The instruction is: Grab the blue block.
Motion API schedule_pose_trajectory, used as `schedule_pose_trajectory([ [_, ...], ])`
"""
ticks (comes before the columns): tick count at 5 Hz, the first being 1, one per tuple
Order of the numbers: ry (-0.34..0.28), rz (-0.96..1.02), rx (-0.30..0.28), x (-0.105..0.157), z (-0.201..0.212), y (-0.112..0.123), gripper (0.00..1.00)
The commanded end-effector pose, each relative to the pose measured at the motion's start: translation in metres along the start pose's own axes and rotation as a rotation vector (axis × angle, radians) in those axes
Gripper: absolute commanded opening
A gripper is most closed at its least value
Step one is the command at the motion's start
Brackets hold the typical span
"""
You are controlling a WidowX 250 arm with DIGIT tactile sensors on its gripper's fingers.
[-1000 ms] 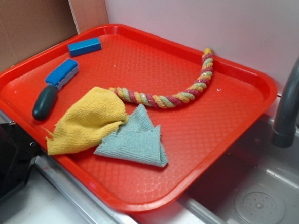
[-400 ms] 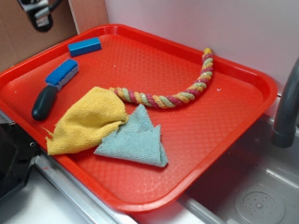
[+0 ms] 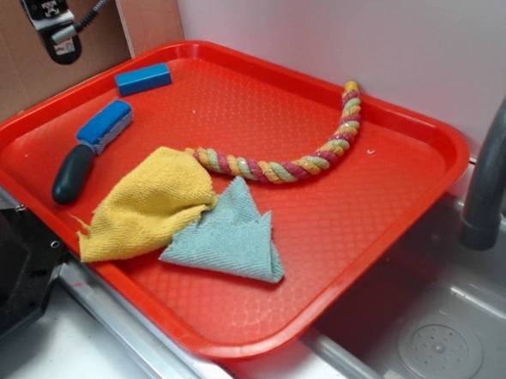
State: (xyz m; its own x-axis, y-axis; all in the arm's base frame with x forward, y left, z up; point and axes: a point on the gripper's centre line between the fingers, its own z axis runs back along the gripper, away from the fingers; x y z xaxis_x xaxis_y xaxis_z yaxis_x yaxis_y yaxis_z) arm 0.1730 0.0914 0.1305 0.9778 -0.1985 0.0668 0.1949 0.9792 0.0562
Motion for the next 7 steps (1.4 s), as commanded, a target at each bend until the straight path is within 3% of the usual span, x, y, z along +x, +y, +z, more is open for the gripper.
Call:
schedule_pose_trajectory([
  [1,-0.015,-0.002,0.013,0.003,0.006,0.002,1.0],
  [2,-0.051,0.0,0.103,0.032,-0.016,0.013,1.0],
  [3,-0.086,-0.036,0.096,0.053,-0.029,0.033,1.0],
  [4,-0.076,-0.047,0.094,0.065,-0.056,0.053,1.0],
  [7,-0.093,-0.081,0.116,0.072,-0.066,0.063,1.0],
])
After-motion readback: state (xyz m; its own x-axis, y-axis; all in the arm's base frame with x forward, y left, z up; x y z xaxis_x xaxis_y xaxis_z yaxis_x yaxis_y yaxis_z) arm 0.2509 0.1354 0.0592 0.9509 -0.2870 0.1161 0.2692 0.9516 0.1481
